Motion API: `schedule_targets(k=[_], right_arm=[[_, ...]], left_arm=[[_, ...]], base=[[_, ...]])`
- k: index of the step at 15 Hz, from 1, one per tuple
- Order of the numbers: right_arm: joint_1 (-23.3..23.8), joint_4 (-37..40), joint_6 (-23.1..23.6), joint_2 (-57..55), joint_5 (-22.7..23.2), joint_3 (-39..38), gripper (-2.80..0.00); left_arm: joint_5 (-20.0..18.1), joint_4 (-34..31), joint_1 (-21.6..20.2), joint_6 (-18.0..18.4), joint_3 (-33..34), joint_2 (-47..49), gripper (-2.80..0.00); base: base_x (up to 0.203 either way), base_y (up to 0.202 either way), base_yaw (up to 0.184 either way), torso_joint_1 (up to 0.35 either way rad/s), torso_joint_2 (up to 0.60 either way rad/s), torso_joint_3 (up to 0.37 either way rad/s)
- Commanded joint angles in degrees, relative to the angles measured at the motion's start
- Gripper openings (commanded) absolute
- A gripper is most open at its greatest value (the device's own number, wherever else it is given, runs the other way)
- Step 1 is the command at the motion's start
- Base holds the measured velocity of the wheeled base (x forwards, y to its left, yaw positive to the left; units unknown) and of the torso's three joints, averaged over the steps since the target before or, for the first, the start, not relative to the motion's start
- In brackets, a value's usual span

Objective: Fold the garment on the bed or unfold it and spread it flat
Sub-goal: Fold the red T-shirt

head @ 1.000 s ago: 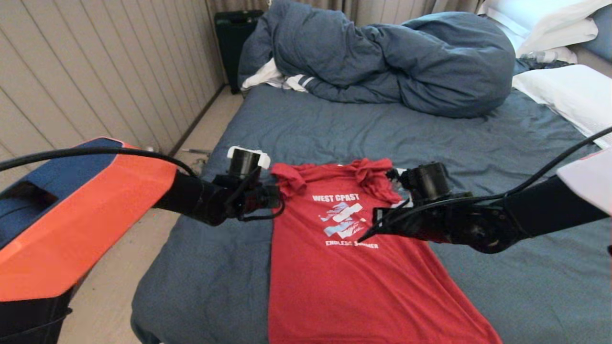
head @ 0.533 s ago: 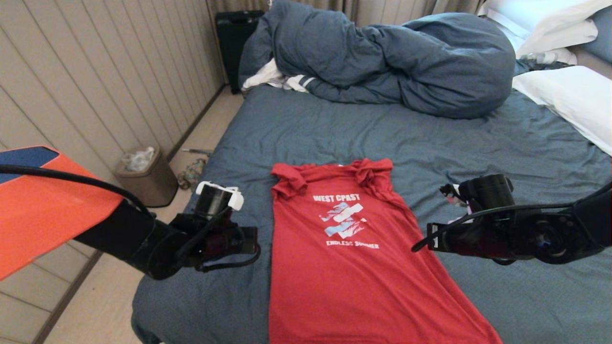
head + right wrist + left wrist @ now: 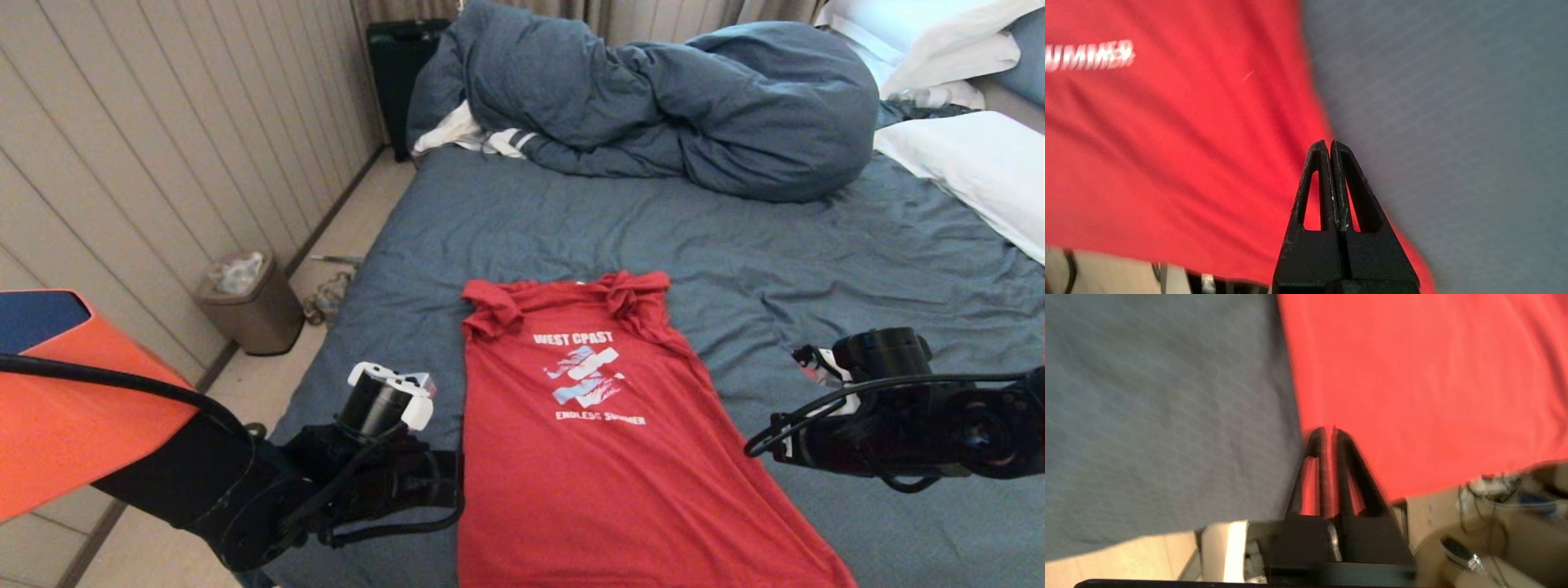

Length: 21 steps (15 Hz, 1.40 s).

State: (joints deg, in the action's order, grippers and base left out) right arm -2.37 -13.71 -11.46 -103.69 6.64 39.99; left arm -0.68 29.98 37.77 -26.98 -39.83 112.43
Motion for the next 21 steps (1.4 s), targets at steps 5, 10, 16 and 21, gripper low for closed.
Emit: schedule_targets(k=[5,10,16,21], right_arm=[[1.91,-0.58,1.71,-0.3,3.08,-1.78,0.0],[2.98,-0.71,1.62,-0.46,4.87,-1.76,0.0],[4.21,-0.79,1.54,0.86,7.18,-2.46,0.0],[4.3,-1.84,1.53,0.77,8.04,-2.55,0.0]], left_arm=[[-0.76,0.64,0.81,-0.48,0.1,3.31,0.0],[0.45,3.32,1.42,0.05,2.61,4.67,0.0],[4.28,3.59,4.54,0.26,1.87,6.64,0.0],[7.99,3.35,6.36,0.6,0.18,9.5,0.0]], base=[[0.0,0.0,0.0,0.0,0.0,0.0],[0.0,0.0,0.0,0.0,0.0,0.0],[0.0,0.0,0.0,0.0,0.0,0.0],[0.0,0.0,0.0,0.0,0.0,0.0]])
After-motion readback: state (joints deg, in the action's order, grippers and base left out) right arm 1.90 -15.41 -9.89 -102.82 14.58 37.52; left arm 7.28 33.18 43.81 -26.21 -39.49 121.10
